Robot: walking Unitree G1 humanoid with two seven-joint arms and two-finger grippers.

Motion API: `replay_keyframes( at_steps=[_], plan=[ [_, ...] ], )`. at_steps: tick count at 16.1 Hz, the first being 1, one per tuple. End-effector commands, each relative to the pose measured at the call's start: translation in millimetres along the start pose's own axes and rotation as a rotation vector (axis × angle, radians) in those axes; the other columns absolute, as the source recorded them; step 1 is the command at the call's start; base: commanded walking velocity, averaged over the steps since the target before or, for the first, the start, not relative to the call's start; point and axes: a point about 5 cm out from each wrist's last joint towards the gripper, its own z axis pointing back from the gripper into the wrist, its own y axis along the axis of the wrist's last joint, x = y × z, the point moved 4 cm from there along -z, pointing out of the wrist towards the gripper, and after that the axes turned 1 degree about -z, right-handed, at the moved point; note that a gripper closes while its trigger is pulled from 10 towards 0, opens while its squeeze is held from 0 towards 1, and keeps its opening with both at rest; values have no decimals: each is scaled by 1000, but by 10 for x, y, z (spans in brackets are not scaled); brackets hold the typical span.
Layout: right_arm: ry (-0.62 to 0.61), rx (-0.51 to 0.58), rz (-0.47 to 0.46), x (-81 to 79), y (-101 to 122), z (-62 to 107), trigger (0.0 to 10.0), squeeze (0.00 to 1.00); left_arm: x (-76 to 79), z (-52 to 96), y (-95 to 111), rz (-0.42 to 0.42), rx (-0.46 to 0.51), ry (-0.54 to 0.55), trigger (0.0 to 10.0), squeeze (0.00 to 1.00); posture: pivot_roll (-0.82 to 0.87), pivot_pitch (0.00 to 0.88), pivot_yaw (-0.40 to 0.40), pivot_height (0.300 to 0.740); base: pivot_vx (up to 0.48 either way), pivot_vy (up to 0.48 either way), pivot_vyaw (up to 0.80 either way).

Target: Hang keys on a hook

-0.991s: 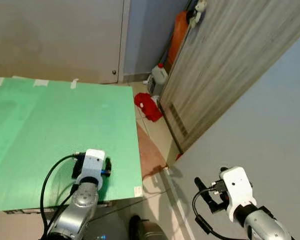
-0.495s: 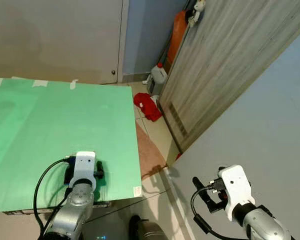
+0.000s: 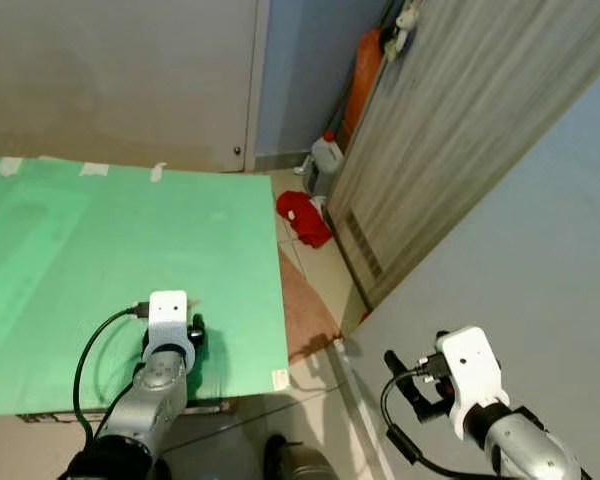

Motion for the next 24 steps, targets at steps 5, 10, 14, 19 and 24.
replay_keyframes(
  at_steps=[5,10,14,19,24],
  plan=[
    [0,-16,-26,43,-78,-29,10000,0,67,40,-198,-77,-58,-58,0,0,-252,203,-166,740,0,0,0],
    [18,49,-70,-74,-54,-312,10000,0,-100,92,390,-85,166,-69,0,0,-140,131,-109,740,0,0,0],
    [37,118,-113,-279,9,-674,10000,0,-205,198,760,-123,310,-104,0,0,-34,51,-63,740,0,0,0],
    [48,237,-148,-536,312,-1097,10000,0,-252,290,1398,-194,506,-186,0,0,37,0,-19,740,0,0,0],
    [24,316,-149,-567,505,-1249,10000,0,-171,406,1561,-111,579,-273,0,0,38,0,1,740,0,0,0]
  ],
)
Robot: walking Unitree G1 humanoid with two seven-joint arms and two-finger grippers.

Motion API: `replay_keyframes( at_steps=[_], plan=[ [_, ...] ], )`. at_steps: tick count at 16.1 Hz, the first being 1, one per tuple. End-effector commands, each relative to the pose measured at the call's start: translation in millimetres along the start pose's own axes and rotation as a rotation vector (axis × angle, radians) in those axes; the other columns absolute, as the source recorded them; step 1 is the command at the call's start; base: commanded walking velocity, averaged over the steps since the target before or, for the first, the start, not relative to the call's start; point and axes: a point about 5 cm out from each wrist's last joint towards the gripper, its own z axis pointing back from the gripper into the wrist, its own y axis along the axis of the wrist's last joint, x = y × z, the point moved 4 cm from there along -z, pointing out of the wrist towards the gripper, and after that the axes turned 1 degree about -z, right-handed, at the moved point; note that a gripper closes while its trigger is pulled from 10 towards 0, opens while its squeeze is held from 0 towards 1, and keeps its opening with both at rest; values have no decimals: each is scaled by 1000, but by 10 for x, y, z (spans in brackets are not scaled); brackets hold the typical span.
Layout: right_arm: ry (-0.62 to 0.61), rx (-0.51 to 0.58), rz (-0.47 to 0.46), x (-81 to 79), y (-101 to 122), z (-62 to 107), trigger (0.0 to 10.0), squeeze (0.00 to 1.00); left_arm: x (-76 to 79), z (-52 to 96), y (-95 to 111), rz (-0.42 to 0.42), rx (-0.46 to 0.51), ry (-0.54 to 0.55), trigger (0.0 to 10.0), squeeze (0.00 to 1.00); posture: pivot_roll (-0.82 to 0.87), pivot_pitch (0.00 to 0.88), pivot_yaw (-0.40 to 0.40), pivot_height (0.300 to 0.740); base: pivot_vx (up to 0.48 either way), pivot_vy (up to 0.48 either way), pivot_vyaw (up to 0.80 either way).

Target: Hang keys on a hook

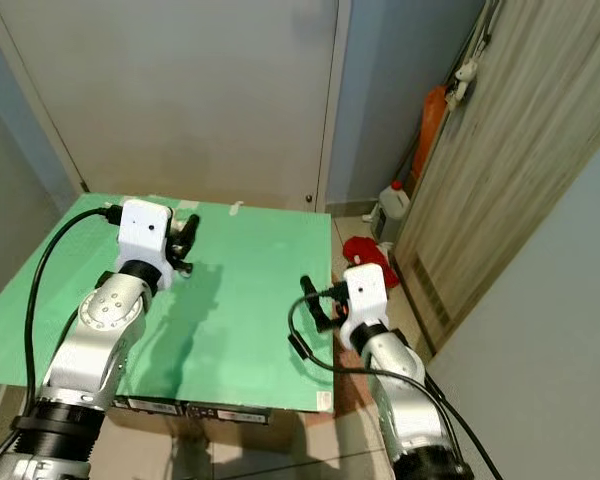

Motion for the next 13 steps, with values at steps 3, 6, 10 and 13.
replay_keyframes(
  at_steps=[3,6,10,13],
  plan=[
    [-28,3,-11,32,-37,2,10000,0,-84,44,203,40,109,100,0,0,35,0,0,740,0,-127,0],
    [-24,10,-4,37,-34,-14,10000,0,-83,37,195,60,108,98,0,0,30,0,-5,740,0,-369,0],
    [-25,10,0,41,-52,6,10000,0,-64,37,179,68,106,108,0,0,21,0,-3,740,0,-475,0],
    [-27,9,2,44,-61,15,10000,0,-59,37,176,72,107,105,0,0,17,0,-2,740,0,-480,0]
  ],
)
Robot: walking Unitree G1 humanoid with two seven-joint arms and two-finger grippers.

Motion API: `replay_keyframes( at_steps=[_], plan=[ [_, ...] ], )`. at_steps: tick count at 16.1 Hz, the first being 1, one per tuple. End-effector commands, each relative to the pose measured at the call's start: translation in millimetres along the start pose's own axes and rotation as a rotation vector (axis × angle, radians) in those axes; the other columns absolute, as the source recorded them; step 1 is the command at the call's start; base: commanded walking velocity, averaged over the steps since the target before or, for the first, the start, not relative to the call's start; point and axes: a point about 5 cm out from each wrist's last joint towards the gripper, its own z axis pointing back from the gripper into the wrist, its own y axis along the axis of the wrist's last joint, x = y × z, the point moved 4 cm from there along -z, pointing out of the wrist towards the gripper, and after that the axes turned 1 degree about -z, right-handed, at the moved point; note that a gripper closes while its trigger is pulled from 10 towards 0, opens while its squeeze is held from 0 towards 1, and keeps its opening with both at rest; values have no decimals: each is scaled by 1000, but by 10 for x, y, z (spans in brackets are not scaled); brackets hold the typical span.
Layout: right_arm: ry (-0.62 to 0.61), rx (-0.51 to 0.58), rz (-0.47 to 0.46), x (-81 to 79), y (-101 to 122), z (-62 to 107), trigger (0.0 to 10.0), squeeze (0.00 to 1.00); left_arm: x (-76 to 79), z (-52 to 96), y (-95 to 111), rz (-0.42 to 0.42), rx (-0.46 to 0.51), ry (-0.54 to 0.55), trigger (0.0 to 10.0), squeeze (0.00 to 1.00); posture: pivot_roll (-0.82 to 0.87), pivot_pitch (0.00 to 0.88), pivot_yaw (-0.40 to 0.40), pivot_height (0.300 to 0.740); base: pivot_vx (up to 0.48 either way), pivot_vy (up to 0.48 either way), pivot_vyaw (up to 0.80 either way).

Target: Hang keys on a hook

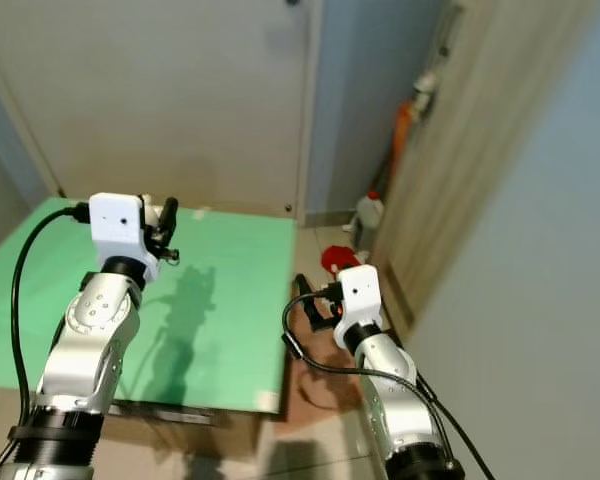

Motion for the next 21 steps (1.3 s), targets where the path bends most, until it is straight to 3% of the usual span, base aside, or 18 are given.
replay_keyframes(
  at_steps=[1,6,10,14,15,16,17,18,21],
  plan=[
    [-19,3,8,64,1,15,10000,0,70,-7,50,5,22,-19,0,0,17,0,-2,740,0,-394,0],
    [-14,-2,5,58,-12,26,10000,0,99,22,33,-26,24,-32,0,0,16,0,-6,740,0,0,0],
    [-13,-11,5,74,-32,36,10000,0,117,36,34,-13,29,-33,0,0,14,0,-9,740,0,-447,0],
    [-10,-15,10,76,-39,38,10000,0,116,41,34,-1,33,-29,78,0,12,0,-13,740,0,0,0],
    [-8,-19,12,83,-47,41,10000,0,127,47,42,2,41,-32,3137,0,14,0,-16,740,0,0,0],
    [-7,-25,10,86,-59,42,10000,0,140,50,50,-2,47,-34,745,0,15,0,-17,740,0,0,0],
    [-6,-27,9,87,-63,42,10000,0,146,51,52,-3,49,-36,745,0,15,0,-17,740,0,0,0],
    [-5,-29,8,86,-68,43,10000,0,153,57,48,-14,50,-36,0,0,16,0,-20,740,0,0,0],
    [-4,-37,2,85,-86,48,10000,0,167,70,51,18,56,-36,0,0,16,0,-20,740,-154,0,0]
  ],
)
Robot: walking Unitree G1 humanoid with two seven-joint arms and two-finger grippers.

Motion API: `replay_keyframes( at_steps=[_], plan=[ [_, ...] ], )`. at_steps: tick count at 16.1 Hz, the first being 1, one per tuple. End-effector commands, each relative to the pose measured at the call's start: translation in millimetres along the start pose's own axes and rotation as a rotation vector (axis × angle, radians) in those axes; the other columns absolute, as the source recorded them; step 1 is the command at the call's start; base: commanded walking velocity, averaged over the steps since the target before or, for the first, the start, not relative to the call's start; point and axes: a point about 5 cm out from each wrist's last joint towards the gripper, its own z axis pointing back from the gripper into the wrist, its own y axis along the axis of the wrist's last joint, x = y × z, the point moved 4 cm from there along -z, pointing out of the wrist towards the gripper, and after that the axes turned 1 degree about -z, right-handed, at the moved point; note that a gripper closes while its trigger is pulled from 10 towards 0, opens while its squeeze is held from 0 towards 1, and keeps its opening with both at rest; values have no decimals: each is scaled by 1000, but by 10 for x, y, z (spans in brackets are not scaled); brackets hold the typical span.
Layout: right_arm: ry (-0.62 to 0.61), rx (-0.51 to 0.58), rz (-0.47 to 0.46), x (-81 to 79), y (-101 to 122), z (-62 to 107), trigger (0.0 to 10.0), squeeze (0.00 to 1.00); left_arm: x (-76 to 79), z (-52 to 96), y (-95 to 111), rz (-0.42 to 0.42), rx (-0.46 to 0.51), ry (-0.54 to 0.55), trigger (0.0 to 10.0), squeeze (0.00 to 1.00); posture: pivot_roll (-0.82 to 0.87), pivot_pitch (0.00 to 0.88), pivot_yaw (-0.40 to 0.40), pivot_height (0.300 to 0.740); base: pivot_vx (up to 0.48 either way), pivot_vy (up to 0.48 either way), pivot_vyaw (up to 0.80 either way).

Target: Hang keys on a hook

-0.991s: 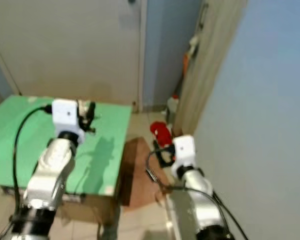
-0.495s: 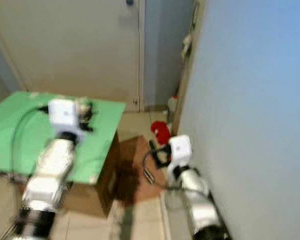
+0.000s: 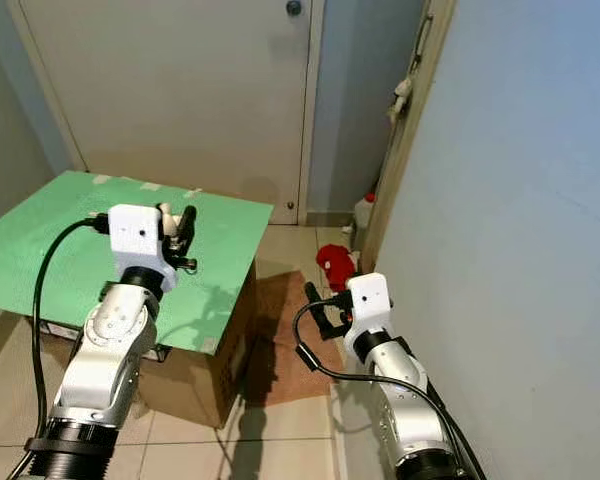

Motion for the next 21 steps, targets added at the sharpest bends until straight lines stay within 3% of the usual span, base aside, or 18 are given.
replay_keyframes(
  at_steps=[1,11,21],
  plan=[
    [-6,-11,-7,28,-10,-2,10000,0,21,-6,86,3,36,-2,0,0,15,0,-22,740,-480,0,0],
    [-8,-30,-12,42,-65,28,10000,0,26,-1,91,50,44,6,0,0,9,0,-21,740,-469,0,0],
    [-8,-36,-13,29,-91,26,10000,0,-31,-10,59,32,36,27,0,0,6,0,-16,740,0,0,0]
  ],
)
